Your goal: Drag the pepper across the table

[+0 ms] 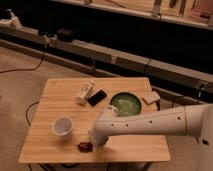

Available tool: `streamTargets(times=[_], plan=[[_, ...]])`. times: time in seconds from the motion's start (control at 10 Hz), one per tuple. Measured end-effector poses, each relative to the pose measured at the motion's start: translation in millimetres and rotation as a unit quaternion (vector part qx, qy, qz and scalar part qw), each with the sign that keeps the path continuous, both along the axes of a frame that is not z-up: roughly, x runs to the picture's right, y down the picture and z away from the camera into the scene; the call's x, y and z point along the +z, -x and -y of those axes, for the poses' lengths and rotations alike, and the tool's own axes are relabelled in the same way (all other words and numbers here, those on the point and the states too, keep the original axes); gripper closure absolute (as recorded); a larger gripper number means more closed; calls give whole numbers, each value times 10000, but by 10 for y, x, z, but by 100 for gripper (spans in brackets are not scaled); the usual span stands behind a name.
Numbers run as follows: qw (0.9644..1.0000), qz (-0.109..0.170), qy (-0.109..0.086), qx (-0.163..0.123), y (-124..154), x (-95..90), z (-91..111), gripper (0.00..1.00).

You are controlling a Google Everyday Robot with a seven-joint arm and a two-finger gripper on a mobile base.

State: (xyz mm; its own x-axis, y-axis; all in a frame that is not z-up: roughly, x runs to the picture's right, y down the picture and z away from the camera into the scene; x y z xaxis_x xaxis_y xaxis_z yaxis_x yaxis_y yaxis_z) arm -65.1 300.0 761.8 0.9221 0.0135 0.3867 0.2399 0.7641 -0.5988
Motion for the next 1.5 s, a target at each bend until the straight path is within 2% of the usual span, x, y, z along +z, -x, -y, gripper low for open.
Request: streamTargets(times=[0.3, 0.4, 0.5, 1.0, 1.3, 1.4, 1.5], plan=[[10000, -50, 0, -23, 11, 60, -27, 37], [10000, -75, 2, -43, 35, 86, -40, 53], [9999, -103, -2, -34, 38, 98, -39, 62], [9996, -184, -190, -54, 33, 52, 74, 63], [9996, -218, -176, -96, 6, 39, 22, 63], [9996, -237, -146, -98, -19, 41, -12, 67], [9996, -258, -114, -89, -45, 43, -42, 75]])
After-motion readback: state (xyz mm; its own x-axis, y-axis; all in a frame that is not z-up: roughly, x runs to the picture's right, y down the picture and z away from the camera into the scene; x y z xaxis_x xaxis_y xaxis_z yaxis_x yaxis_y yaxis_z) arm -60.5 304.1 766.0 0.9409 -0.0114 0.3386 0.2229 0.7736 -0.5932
